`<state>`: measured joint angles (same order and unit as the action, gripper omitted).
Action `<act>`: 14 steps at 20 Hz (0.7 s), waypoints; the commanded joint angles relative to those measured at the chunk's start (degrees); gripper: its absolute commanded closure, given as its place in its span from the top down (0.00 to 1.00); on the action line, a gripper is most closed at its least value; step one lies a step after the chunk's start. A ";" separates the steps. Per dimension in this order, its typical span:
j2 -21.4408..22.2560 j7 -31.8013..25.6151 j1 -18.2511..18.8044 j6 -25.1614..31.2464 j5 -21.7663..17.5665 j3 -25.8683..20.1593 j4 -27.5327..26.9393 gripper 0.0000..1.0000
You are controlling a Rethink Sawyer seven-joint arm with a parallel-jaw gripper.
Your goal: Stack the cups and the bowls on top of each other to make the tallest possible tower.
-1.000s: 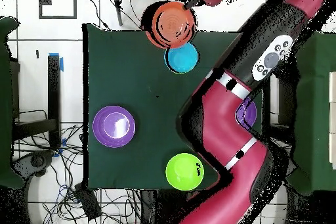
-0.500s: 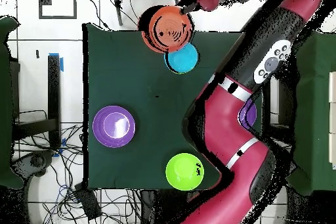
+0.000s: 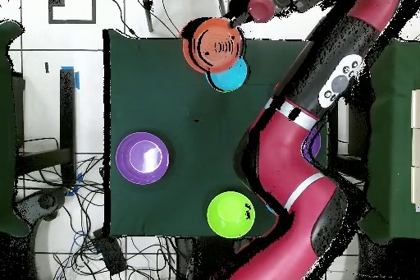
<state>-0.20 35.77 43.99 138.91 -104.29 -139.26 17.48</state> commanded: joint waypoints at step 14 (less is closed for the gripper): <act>2.02 5.55 -1.35 -5.27 1.98 14.85 -6.51 0.00</act>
<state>-0.15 35.77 43.99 138.91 -101.98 -134.57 17.50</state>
